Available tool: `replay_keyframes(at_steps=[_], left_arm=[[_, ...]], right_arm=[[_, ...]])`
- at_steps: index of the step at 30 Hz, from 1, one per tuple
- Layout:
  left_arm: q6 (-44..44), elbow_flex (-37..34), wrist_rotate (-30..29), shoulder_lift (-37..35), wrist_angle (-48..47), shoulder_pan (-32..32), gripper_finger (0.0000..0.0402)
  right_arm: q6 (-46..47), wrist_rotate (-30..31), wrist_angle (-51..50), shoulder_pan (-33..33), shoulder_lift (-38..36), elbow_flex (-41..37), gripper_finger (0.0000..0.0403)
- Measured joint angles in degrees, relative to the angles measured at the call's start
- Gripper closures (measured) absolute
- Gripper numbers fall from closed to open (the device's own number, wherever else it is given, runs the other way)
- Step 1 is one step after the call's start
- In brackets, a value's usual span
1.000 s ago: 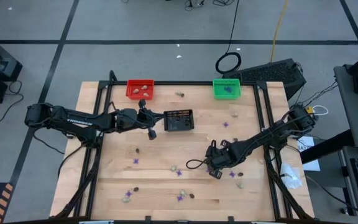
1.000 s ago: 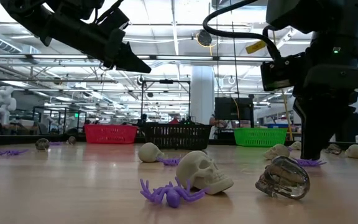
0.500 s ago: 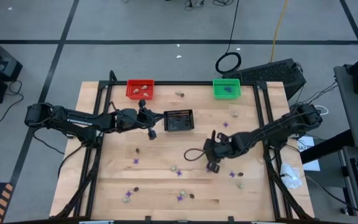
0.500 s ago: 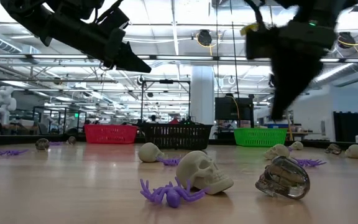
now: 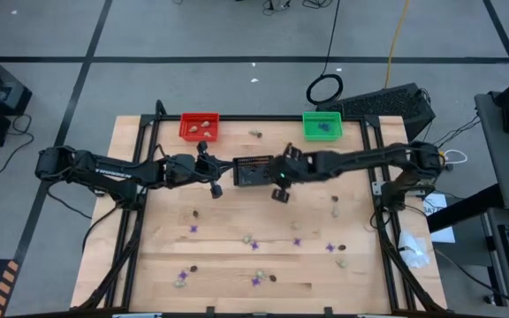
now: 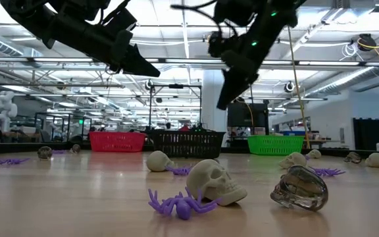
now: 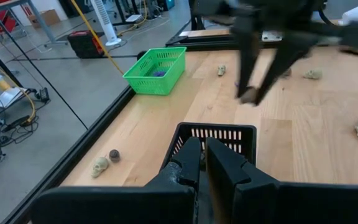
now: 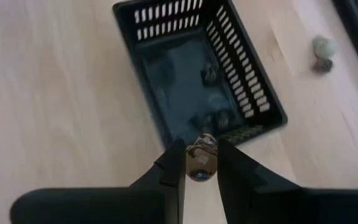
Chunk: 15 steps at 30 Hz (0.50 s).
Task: Sort Halloween decoration
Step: Put the black skull toy into the black bin
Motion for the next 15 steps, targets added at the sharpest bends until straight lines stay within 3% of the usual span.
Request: replay_keyframes(at_steps=[9,15], left_arm=[[0.02,0.0,0.45,0.0,-0.43,-0.01,0.0382],[0.04,0.0,0.55,0.0,-1.0,0.0,0.0382]], right_arm=[[-6.95,-6.38,-0.07,-7.7,11.54,9.02,0.035],[-9.12,-6.65,0.04,-9.05,17.23,12.46,0.035]])
